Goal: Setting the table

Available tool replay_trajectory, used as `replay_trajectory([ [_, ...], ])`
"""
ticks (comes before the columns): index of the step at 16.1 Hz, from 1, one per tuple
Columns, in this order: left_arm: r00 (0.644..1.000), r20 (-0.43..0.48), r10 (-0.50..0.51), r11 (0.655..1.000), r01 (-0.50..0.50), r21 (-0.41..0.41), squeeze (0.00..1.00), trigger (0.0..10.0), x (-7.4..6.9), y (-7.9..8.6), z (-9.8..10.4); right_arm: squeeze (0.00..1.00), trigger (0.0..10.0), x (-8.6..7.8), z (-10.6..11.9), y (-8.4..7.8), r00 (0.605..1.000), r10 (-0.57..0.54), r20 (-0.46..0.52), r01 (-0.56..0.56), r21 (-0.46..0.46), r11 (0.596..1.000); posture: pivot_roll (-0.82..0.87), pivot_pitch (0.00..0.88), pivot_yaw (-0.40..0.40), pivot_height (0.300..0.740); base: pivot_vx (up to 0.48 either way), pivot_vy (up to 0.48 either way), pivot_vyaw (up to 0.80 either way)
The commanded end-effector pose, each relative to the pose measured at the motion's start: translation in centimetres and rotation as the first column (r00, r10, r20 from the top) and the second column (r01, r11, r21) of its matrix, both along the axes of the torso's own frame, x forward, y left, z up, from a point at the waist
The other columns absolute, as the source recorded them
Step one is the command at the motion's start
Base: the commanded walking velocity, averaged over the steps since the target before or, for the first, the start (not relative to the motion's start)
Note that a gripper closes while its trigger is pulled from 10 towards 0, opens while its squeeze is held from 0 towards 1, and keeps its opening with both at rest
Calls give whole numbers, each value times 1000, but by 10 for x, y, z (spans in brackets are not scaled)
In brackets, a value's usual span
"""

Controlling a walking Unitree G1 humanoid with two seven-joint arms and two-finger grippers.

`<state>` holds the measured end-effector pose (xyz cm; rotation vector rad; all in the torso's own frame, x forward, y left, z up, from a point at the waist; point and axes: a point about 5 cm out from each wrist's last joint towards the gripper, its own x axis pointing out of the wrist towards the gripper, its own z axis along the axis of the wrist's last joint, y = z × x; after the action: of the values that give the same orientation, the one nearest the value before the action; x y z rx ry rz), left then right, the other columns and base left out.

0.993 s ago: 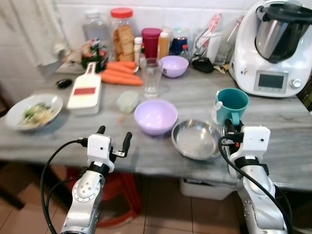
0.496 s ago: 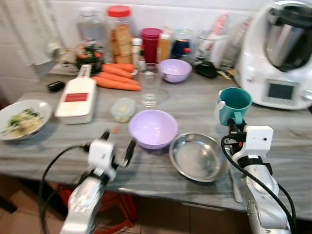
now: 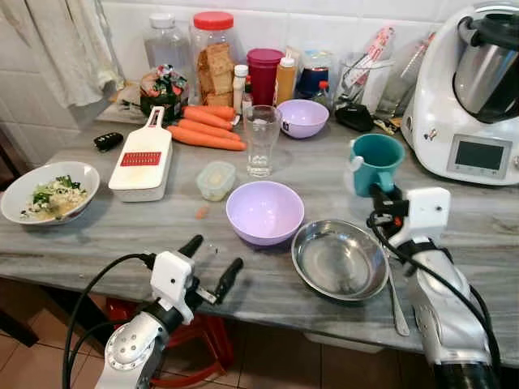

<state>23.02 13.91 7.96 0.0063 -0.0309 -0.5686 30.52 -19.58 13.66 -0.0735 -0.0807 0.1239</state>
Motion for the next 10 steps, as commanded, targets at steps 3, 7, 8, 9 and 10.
replay_trajectory([
  [3,999,17,-31,1000,31,-1,0,10000,1,-2,5,0,10000,13,-2,-2,997,67,-36,-66,15,998,-47,0,-32,740,0,0,0],
  [7,999,8,-48,999,48,-3,0,10000,3,0,0,0,10000,19,-13,0,992,98,-78,-93,65,994,-48,0,-32,740,0,0,0],
  [8,999,7,-49,999,49,-4,0,10000,3,0,0,0,10000,19,-16,0,991,107,-85,-102,64,993,-48,0,-33,740,0,0,0],
  [9,999,7,-50,999,50,-6,0,10000,4,-1,-1,0,10000,19,-19,0,989,116,-93,-111,61,992,-49,0,-32,740,0,0,0],
  [10,999,7,-50,999,50,-7,0,10000,4,-1,-1,0,10000,18,-20,-1,988,118,-98,-113,63,992,-50,0,-32,740,0,0,0],
])
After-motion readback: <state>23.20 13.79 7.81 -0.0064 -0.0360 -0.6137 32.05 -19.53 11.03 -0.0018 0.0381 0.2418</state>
